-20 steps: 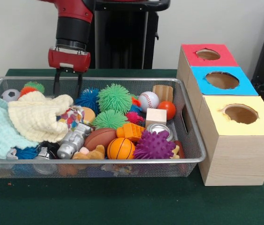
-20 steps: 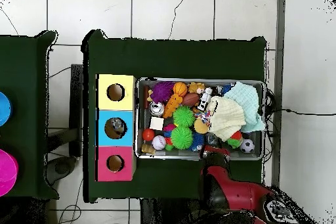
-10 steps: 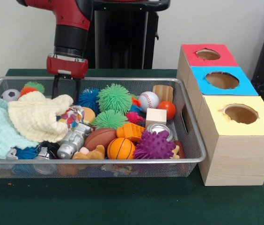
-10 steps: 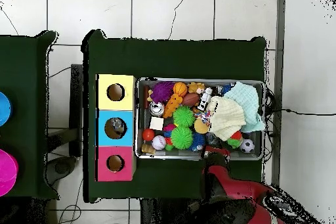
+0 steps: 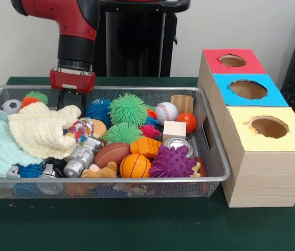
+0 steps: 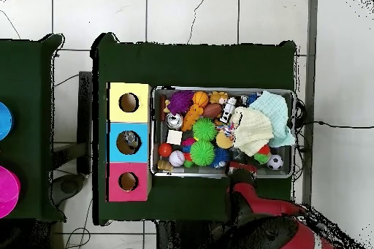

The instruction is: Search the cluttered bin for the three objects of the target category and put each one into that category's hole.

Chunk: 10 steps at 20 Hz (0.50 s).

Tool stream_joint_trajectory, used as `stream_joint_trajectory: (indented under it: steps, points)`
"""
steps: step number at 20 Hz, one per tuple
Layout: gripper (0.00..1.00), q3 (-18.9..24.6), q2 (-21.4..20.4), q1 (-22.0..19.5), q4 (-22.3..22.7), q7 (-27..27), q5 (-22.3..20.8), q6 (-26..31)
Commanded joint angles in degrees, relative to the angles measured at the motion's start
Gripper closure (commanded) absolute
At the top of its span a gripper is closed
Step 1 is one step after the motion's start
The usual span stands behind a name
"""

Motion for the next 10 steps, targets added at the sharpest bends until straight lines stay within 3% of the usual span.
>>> stream_joint_trajectory:
  steps: [1,5,10]
  points:
    - [1.0,7.16,1.89,-1.57,-7.98,6.98,-3.47,-2.73]
    - [1.0,9.65,1.36,-3.26,-8.27,8.33,-6.72,0.19]
    - [1.0,9.67,-0.93,-3.29,-5.95,8.52,-5.74,3.09]
